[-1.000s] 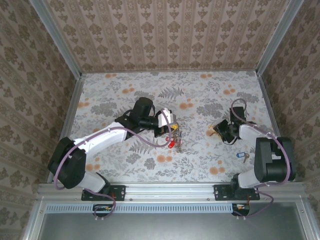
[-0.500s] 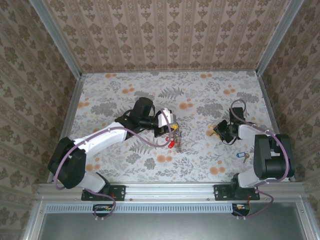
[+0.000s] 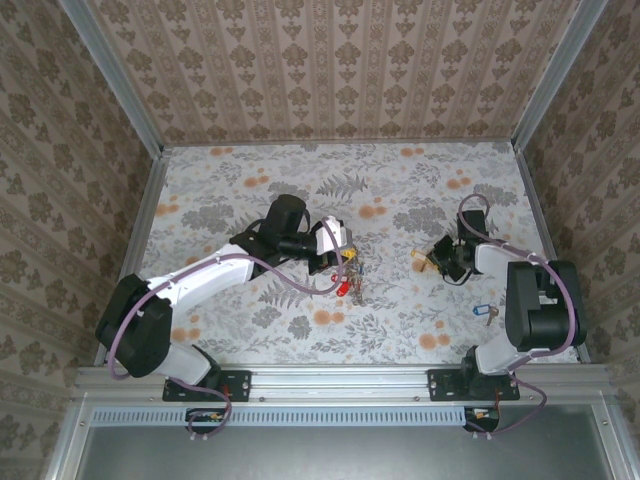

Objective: Put the keys on the keyring

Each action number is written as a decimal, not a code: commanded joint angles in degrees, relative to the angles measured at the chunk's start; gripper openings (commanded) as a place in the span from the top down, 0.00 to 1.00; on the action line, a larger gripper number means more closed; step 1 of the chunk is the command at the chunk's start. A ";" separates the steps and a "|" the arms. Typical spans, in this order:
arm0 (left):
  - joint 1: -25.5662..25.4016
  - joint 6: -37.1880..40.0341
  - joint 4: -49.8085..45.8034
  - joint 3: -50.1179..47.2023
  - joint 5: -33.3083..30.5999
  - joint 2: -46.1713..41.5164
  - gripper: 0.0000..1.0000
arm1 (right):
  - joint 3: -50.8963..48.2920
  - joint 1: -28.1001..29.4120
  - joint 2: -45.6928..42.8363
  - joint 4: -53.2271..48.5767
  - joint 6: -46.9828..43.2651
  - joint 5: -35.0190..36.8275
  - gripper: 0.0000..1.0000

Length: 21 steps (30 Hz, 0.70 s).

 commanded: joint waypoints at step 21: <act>-0.04 0.91 1.36 2.19 1.76 -0.38 1.00 | 5.80 0.45 4.28 -0.12 -4.35 -1.45 0.80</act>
